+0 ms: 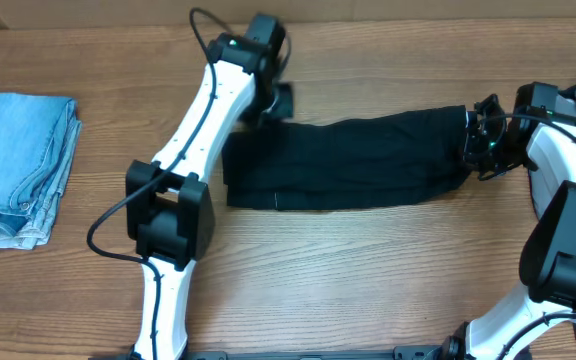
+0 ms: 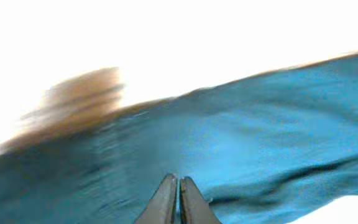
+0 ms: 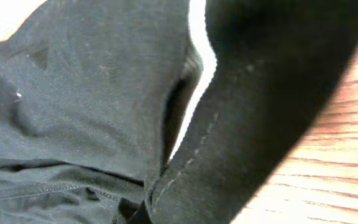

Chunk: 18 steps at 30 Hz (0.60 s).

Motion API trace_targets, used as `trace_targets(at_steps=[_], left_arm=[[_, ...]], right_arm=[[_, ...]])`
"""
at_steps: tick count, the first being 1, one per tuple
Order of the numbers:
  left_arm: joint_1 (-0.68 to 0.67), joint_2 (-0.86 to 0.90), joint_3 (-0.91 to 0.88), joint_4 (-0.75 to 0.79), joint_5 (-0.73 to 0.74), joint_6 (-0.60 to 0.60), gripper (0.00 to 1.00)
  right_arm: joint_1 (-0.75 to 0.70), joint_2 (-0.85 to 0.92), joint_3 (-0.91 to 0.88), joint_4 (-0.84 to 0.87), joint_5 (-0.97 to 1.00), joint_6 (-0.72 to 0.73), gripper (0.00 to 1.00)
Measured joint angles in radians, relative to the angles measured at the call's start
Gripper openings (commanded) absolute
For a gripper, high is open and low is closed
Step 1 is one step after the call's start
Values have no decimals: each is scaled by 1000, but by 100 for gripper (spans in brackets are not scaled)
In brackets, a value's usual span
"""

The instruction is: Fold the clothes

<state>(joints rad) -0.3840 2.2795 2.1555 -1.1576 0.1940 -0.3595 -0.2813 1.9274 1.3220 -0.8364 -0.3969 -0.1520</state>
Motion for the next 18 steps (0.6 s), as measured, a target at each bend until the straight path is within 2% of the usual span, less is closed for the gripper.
trace_targets(at_steps=[3, 6, 10, 17, 18], left_arm=[[-87, 0, -3, 114, 111, -8, 4], [-171, 0, -24, 217, 138, -35, 4], [-276, 7, -49, 231, 95, -92, 4], [-277, 180, -50, 228, 55, -114, 4], [-277, 198, -50, 226, 56, -114, 4]], right_arm=[[51, 0, 2, -12, 56, -5, 4], [97, 0, 2, -16, 73, -5, 4], [117, 0, 2, -32, 76, -5, 4], [117, 0, 10, -35, 80, -6, 4], [117, 0, 11, -35, 82, -6, 32]])
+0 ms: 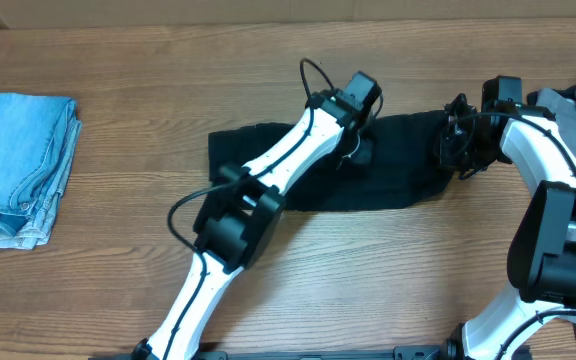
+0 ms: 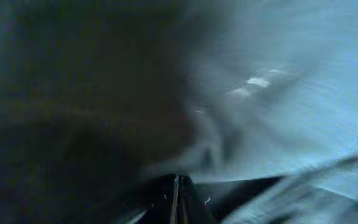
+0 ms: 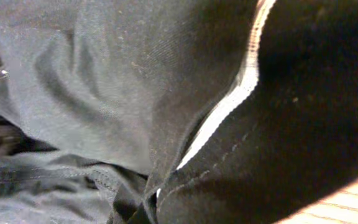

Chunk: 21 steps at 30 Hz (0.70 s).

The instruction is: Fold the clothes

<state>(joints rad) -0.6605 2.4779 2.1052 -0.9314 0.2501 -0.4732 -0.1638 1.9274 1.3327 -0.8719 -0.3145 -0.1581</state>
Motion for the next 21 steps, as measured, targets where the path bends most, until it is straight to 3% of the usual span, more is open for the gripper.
trace_targets(at_steps=[1, 4, 13, 17, 20, 21], left_arm=[[2, 13, 3, 1, 7, 0, 4], [2, 14, 4, 2, 8, 1, 4], [1, 14, 5, 0, 8, 21, 4], [1, 14, 5, 0, 8, 28, 4], [1, 14, 5, 0, 8, 29, 4], [1, 14, 5, -1, 8, 31, 4]], right_arm=[[0, 0, 2, 2, 6, 0, 63], [0, 0, 3, 26, 46, -1, 99], [-43, 37, 2, 161, 61, 8, 99], [-77, 92, 6, 184, 11, 19, 82], [-84, 108, 6, 194, -121, 23, 78], [-83, 112, 6, 192, -168, 26, 66]])
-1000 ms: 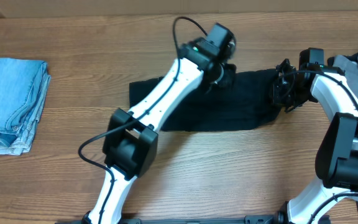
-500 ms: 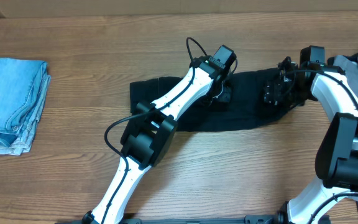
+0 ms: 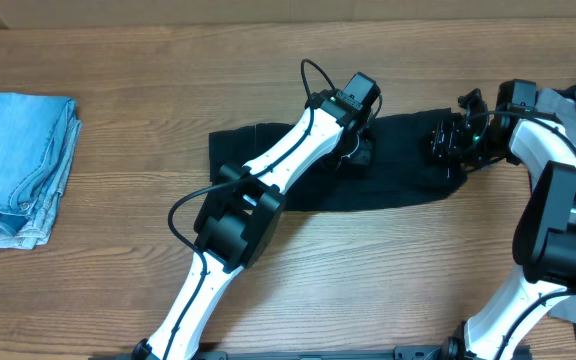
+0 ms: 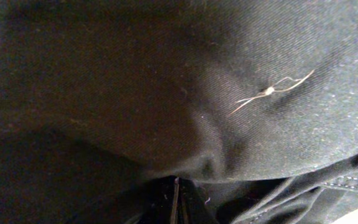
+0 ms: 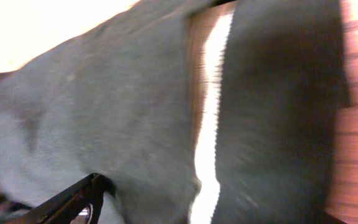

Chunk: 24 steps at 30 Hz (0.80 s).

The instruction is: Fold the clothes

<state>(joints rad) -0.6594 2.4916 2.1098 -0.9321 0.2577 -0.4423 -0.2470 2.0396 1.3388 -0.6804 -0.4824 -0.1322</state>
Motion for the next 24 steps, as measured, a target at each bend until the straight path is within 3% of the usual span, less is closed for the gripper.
trace_targets(at_steps=[1, 4, 6, 11, 16, 24], left_arm=[[0, 0, 0, 0, 0, 0, 4], [0, 0, 0, 0, 0, 1, 4], [0, 0, 0, 0, 0, 4, 4], [0, 6, 18, -15, 4, 35, 4], [10, 14, 143, -92, -19, 88, 4], [185, -62, 356, -259, -111, 102, 5]], right_arm=[[0, 6, 0, -3, -45, 0, 58], [0, 14, -2, -3, -130, 0, 19], [0, 14, -2, 11, -154, -3, 4], [0, 15, 19, -35, -169, -42, 4], [5, -21, 114, -157, -127, -115, 4], [51, -143, 172, -250, -50, -243, 4]])
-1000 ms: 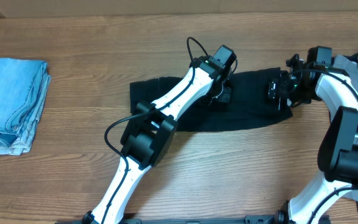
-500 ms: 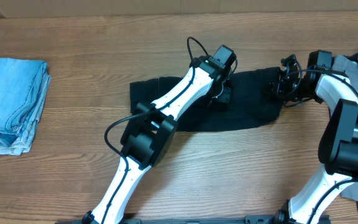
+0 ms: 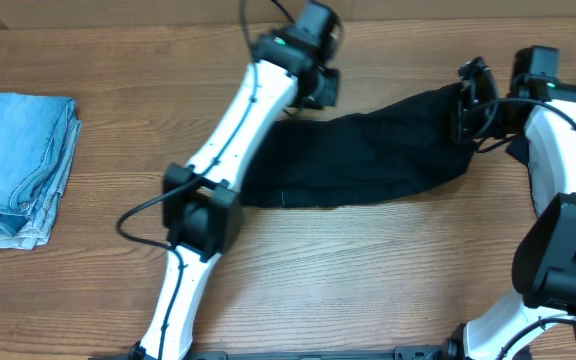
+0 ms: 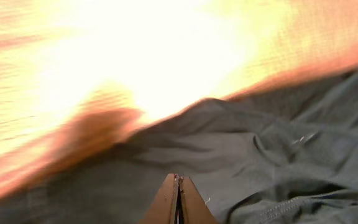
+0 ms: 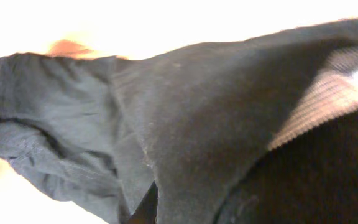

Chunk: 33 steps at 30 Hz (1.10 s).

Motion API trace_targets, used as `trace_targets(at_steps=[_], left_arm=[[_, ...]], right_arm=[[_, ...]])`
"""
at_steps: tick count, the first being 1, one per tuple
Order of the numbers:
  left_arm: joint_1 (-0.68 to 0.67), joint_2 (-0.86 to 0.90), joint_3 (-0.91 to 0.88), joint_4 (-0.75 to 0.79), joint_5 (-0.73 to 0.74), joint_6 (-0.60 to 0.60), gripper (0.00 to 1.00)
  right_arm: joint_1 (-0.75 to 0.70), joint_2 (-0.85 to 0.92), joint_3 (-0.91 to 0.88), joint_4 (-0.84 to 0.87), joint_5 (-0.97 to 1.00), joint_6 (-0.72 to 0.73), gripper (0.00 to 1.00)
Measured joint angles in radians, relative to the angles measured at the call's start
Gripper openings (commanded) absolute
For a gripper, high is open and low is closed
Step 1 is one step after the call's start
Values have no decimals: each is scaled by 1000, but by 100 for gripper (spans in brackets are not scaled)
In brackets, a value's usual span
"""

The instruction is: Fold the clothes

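A long black garment (image 3: 368, 155) lies stretched across the middle of the wooden table (image 3: 368, 270). My left gripper (image 3: 318, 92) is at its far left corner, its fingers pressed together over the dark cloth (image 4: 247, 162); in the left wrist view the gripper (image 4: 178, 178) looks shut on a pinch of it. My right gripper (image 3: 465, 112) is shut on the garment's right end, lifting it slightly. In the right wrist view the cloth (image 5: 216, 124) drapes over the gripper (image 5: 152, 205) and hides most of the fingers.
A folded stack of light blue jeans (image 3: 18, 165) sits at the left edge of the table. A pile of grey clothes lies at the right edge behind my right arm. Both white arms reach over the table.
My left gripper has gone from the garment's middle to its far left corner. The right gripper has moved back and right. The garment is drawn out longer, its left end shifted right.
At first the garment lay long with my left gripper at its far left corner and my right at its right end. Then the left gripper was at the middle and the right had moved inward. Now both are out at the ends again.
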<state>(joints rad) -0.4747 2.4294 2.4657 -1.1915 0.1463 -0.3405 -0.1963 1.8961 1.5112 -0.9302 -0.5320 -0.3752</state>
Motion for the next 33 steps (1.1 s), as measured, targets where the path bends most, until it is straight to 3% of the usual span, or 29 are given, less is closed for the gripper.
trace_targets(at_steps=[7, 22, 29, 33], left_arm=[[194, -68, 23, -115, -21, 0, 4], [333, -68, 23, -203, -81, 0, 4], [332, -68, 23, -238, -82, 1, 4], [311, -68, 21, -281, 70, 30, 4]], right_arm=[[240, 0, 107, -91, 156, 47, 4], [591, -1, 150, -65, 254, 241, 4], [624, -1, 150, -22, 276, 293, 4], [613, -1, 150, -5, 326, 327, 4]])
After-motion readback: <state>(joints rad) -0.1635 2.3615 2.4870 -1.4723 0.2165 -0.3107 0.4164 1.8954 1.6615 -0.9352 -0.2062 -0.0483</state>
